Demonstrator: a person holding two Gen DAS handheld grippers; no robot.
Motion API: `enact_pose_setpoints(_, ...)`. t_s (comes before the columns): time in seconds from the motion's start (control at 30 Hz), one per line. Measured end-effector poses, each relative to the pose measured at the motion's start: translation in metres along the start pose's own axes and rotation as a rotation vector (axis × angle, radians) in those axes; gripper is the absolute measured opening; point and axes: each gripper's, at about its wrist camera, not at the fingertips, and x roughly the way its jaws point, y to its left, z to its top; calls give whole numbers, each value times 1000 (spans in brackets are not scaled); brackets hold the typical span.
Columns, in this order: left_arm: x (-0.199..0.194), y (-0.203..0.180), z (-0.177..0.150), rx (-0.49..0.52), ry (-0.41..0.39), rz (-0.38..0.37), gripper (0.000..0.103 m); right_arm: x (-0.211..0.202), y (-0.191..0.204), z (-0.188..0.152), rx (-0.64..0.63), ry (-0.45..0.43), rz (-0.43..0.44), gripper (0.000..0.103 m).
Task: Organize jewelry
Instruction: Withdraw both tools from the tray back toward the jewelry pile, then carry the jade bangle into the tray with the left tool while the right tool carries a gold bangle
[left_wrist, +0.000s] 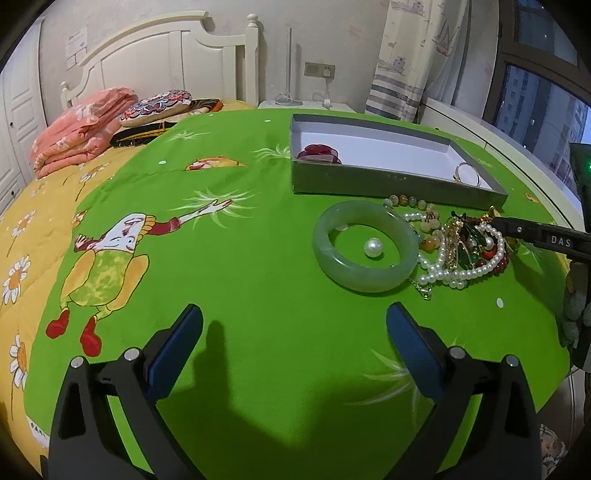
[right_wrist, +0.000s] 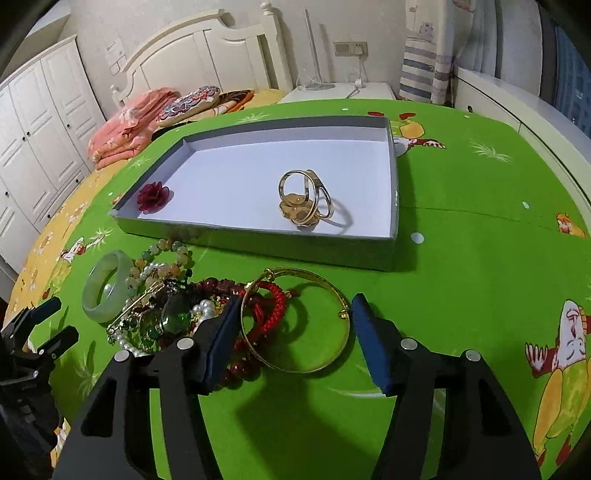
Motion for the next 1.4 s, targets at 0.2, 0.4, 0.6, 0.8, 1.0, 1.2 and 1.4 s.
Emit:
enact_pose_setpoints(0.2,3,-5,6,1,10,-11,97,-18,0,-7,-3,-69,-5,58)
enact_pose_setpoints(0.4,16,-14,25,10,41,-32,97,-36,-10,-12,44,-120,18,58)
enact_pose_setpoints(0.6,33,-36,43,99,91,-25,96,-39,-9,-19,51,-122,38,58)
enact_pose_setpoints(0.8,53,-48,57,169,137,-48,84,-39,-10,-22,62,-120,50,58)
enact_pose_setpoints(1.0,64,-53,65,213,153,-67,77,-40,-15,-23,83,-127,50,58)
enact_pose_setpoints(1.2,59,-51,57,208,128,-58,77,-41,-18,-23,92,-132,47,58)
enact_pose_setpoints(1.4,41,-44,55,193,80,-44,77,-43,-15,-22,73,-146,43,58)
